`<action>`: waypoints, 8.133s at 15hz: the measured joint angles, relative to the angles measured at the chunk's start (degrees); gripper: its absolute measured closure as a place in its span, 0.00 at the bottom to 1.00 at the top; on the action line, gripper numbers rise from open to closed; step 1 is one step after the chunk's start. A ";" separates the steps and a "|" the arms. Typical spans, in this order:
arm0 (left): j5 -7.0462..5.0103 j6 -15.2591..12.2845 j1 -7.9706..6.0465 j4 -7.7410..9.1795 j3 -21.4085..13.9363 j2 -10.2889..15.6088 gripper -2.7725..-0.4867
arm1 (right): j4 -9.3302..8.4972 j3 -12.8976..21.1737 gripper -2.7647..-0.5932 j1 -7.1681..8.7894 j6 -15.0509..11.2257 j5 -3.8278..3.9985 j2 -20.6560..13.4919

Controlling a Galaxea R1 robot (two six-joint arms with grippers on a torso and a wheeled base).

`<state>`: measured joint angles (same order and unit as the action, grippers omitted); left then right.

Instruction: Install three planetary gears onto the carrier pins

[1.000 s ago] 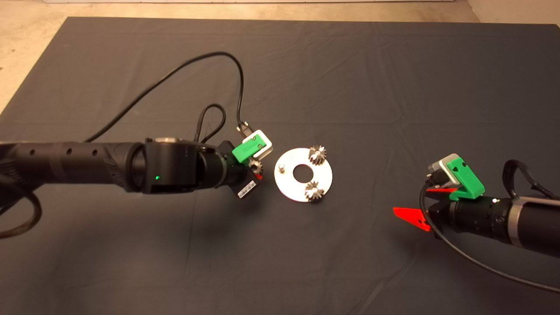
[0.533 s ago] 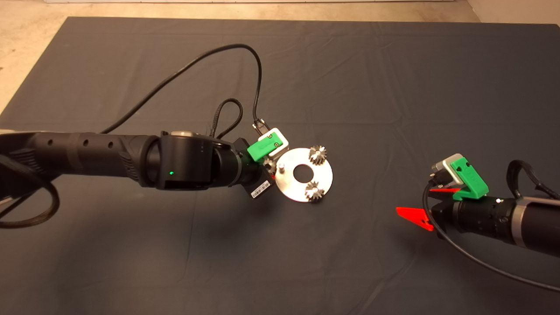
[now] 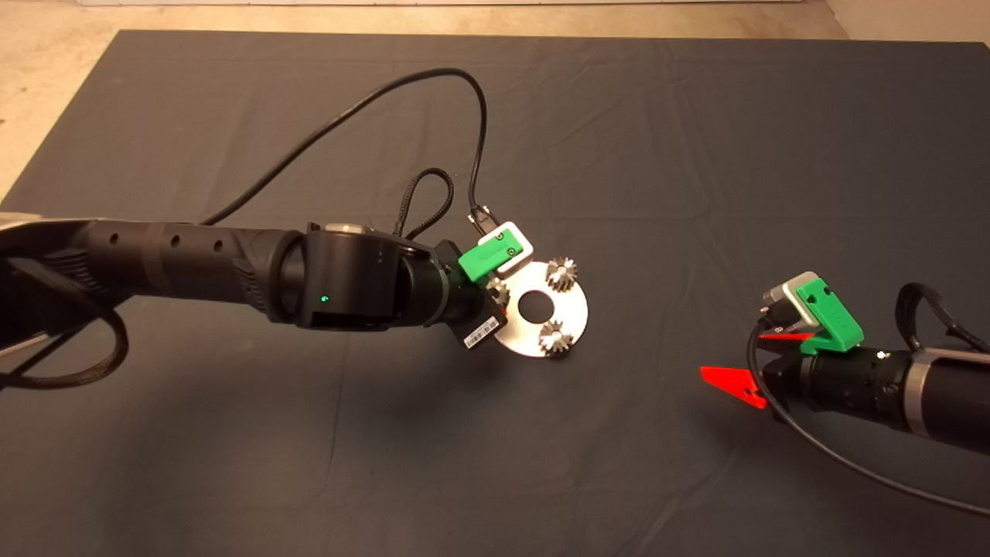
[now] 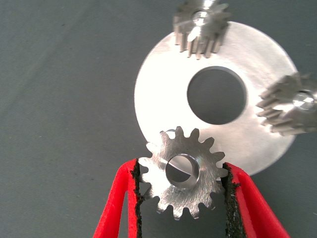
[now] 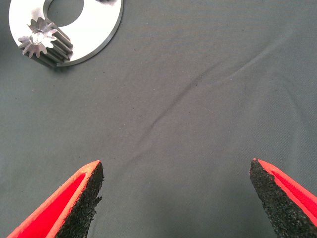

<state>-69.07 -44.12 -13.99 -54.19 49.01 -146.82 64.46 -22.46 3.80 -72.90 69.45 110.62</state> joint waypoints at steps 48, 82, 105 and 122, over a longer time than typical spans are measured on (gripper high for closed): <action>0.94 1.43 0.96 -0.15 5.57 -3.62 0.90 | 0.02 0.11 0.26 0.33 0.02 -2.44 -3.47; 2.01 1.40 1.12 -0.02 6.61 -2.84 0.89 | 0.02 0.11 0.26 0.33 0.02 -2.58 -3.51; 2.05 1.44 1.12 -0.02 6.61 -2.66 0.80 | 0.02 0.11 0.26 0.33 0.05 -2.58 -3.49; 2.45 1.40 1.12 -0.04 6.61 -2.51 0.76 | 0.02 0.11 0.26 0.33 0.05 -2.58 -3.51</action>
<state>-66.62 -42.72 -12.87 -54.24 55.63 -149.33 64.49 -22.35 4.13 -72.85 66.87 107.11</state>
